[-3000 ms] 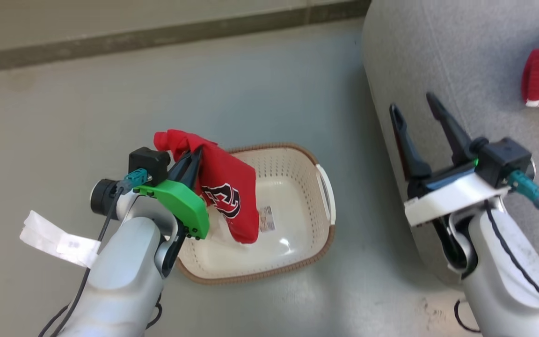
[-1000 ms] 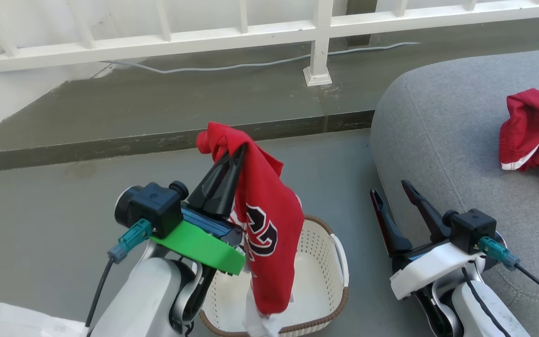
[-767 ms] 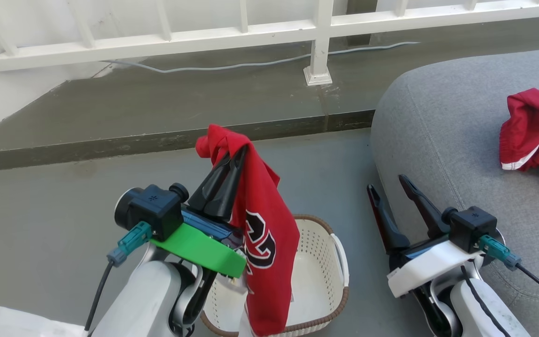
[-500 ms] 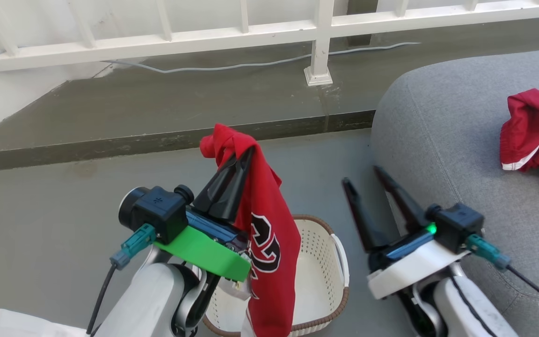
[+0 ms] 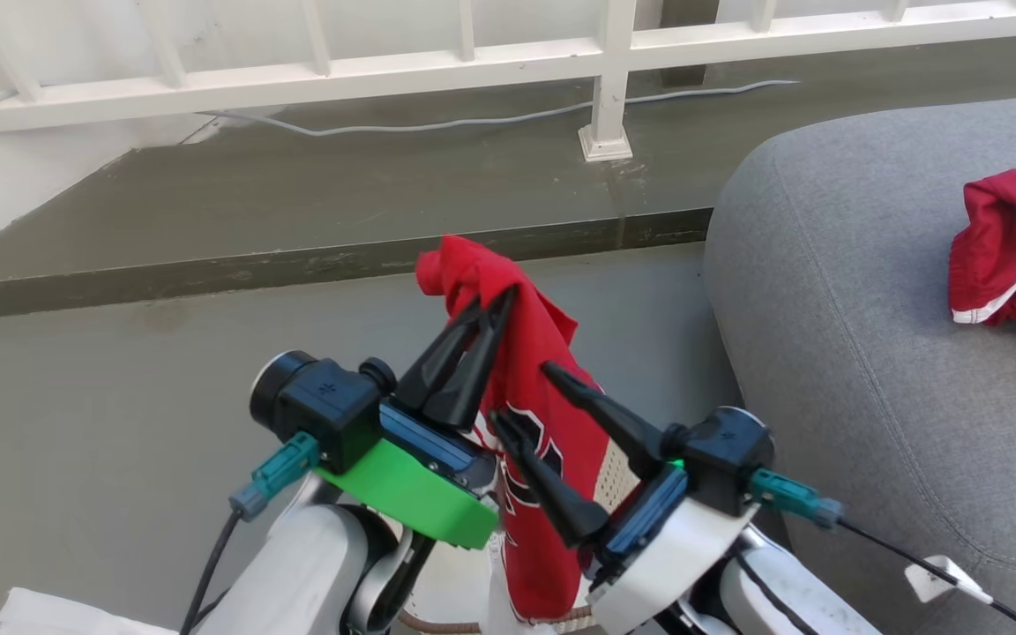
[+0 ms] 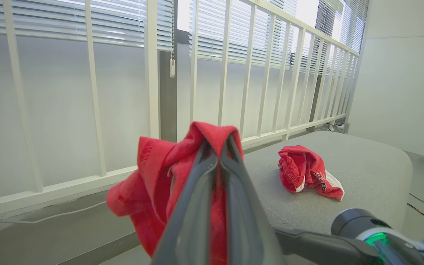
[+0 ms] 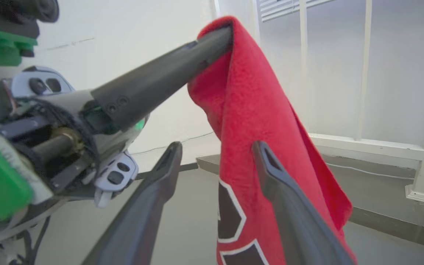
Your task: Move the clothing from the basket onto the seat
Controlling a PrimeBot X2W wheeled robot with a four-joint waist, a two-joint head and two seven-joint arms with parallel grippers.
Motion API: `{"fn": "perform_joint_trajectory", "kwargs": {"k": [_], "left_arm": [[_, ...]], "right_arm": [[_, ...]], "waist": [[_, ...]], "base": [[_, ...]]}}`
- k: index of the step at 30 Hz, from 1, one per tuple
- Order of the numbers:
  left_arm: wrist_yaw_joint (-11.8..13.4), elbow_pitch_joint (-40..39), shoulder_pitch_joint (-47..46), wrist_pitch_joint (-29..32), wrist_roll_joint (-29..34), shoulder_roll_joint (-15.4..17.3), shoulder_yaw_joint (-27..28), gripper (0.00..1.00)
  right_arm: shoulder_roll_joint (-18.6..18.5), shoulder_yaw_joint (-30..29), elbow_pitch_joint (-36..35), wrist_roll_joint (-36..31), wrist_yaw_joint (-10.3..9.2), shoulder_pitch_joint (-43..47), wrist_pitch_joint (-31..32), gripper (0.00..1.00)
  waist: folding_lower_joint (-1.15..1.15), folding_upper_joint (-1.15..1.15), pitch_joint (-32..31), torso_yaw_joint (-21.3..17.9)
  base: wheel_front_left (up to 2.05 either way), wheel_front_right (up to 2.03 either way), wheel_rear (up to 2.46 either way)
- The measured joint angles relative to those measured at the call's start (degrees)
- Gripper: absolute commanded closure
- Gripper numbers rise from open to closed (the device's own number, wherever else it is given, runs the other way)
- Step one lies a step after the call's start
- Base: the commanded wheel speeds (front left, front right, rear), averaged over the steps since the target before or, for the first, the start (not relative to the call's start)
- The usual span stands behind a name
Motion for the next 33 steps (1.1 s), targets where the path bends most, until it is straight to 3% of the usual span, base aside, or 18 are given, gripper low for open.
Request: {"fn": "perform_joint_trajectory", "kwargs": {"k": [10,11,12,13,29,30,31,33], "left_arm": [[-0.23,-2.03,0.05,0.55,-0.01,-0.04,-2.27,1.00],[-0.41,-2.08,0.05,0.58,-0.01,-0.04,-2.31,1.00],[-0.56,-2.10,0.05,0.59,-0.01,-0.04,-2.34,1.00],[-0.56,-2.15,0.05,0.59,-0.01,-0.04,-2.38,1.00],[-0.64,-3.39,0.06,1.01,-0.01,0.14,-3.44,1.00],[-0.65,-3.53,0.06,1.01,0.00,0.15,-3.60,0.70],[-0.65,-3.57,0.06,1.01,0.01,0.18,-3.76,0.55],[-1.04,-3.63,0.05,1.02,0.12,0.34,-4.19,0.00]], "right_arm": [[-0.10,2.76,5.68,-1.63,0.00,-5.08,0.92,0.00],[-0.11,2.81,6.38,-1.63,0.00,-5.51,0.91,0.22],[-0.10,2.75,6.79,-1.60,0.00,-5.73,0.85,0.58],[-0.09,2.69,7.26,-1.54,0.00,-5.84,0.82,1.00],[-0.03,1.69,12.57,1.09,0.00,-8.24,-2.02,1.00],[-0.03,1.53,12.72,1.30,0.00,-8.37,-2.22,1.00],[-0.03,1.34,12.84,1.47,0.00,-8.54,-2.48,1.00],[-0.03,0.92,12.95,1.55,0.00,-9.19,-2.74,1.00]], "waist": [[0.00,0.00,0.80,0.82],[0.00,0.00,0.88,0.89],[0.00,0.00,0.94,0.95],[0.00,0.00,1.00,1.01],[0.00,0.00,1.03,1.61],[0.00,0.00,1.01,1.64],[0.00,0.00,0.99,1.67],[0.00,0.00,0.97,1.72]], "base": [[0.00,0.00,0.00],[0.00,0.00,0.00],[0.00,0.00,0.00],[0.00,0.00,0.00],[0.00,0.00,0.00],[0.00,0.00,0.00],[0.00,0.00,0.00],[0.00,0.00,0.00]]}}
